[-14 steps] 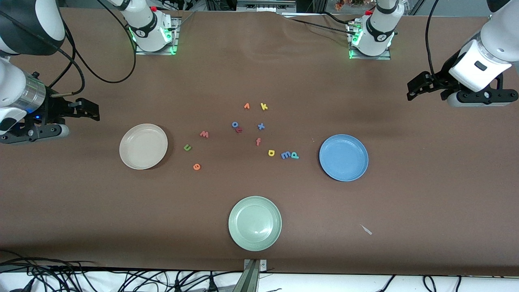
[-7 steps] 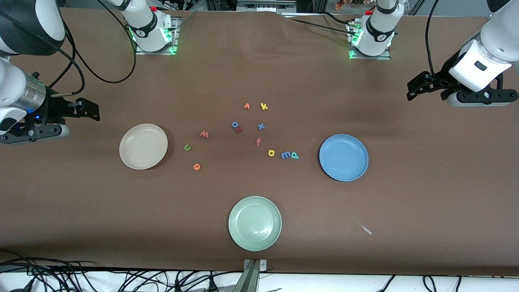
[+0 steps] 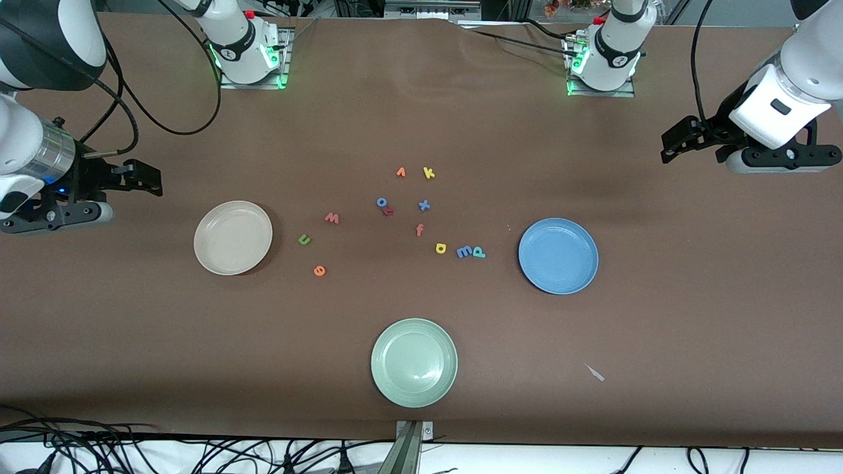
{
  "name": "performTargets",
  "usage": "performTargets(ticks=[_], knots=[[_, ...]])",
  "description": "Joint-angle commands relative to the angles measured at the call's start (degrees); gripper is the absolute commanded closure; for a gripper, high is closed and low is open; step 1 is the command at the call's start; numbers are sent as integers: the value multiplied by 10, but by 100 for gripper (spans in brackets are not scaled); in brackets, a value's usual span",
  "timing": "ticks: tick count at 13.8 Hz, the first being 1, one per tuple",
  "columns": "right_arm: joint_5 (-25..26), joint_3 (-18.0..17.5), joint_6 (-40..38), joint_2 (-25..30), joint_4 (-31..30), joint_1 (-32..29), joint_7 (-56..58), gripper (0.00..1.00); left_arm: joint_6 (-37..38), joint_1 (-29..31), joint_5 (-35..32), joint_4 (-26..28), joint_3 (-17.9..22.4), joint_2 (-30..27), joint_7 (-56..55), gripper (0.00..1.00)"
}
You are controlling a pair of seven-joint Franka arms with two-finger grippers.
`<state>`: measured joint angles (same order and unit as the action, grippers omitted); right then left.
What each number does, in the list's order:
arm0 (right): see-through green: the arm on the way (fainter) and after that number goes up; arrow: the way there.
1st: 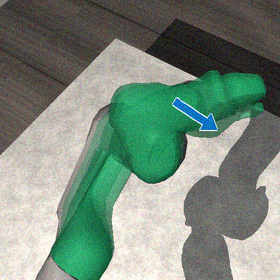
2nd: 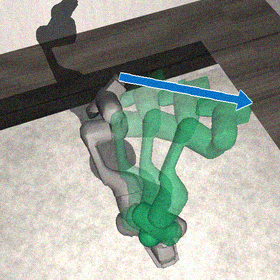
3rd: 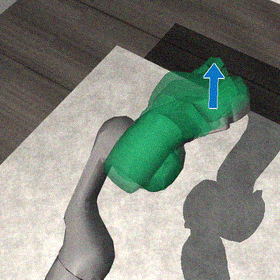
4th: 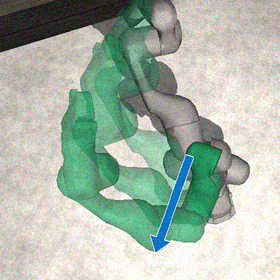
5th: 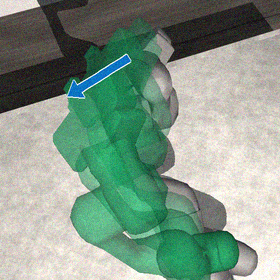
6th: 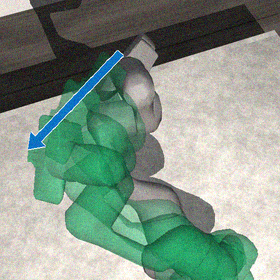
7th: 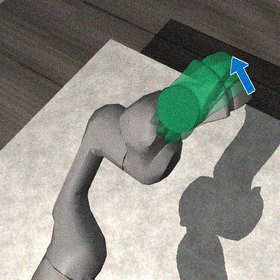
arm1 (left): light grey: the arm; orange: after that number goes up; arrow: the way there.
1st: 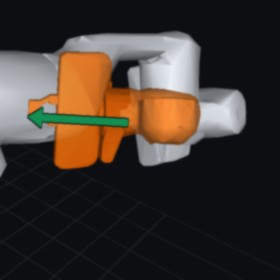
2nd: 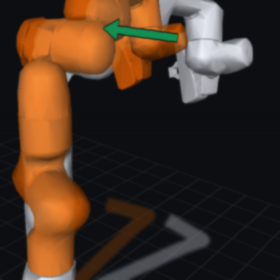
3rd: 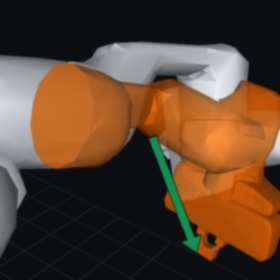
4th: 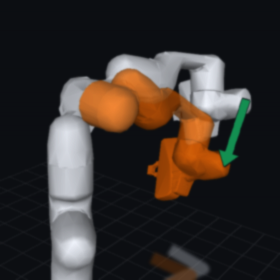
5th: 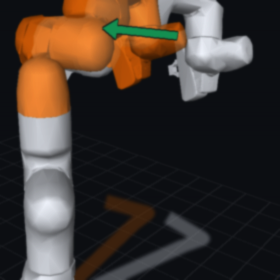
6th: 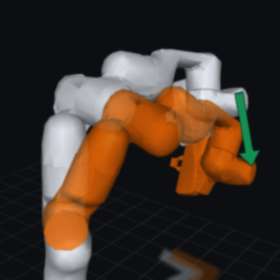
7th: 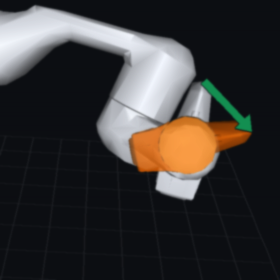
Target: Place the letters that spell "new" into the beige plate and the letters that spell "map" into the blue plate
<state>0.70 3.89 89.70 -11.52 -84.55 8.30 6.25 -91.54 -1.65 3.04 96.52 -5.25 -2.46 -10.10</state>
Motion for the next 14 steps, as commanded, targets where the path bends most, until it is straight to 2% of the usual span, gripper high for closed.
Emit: performTargets(ticks=[1, 7, 11, 14], knots=[[7, -2, 7, 9, -9, -2, -3, 0, 6, 1, 6, 3, 1, -8, 4, 0], [6, 0, 6, 9, -10, -2, -3, 0, 5, 2, 6, 2, 2, -7, 10, 0], [1, -1, 7, 7, -14, -2, -4, 0, 11, -3, 6, -6, 0, 15, 6, 0], [-4, -4, 21, 3, -27, 2, -9, 0, 16, -12, 7, -7, -42, 47, 5, 0]])
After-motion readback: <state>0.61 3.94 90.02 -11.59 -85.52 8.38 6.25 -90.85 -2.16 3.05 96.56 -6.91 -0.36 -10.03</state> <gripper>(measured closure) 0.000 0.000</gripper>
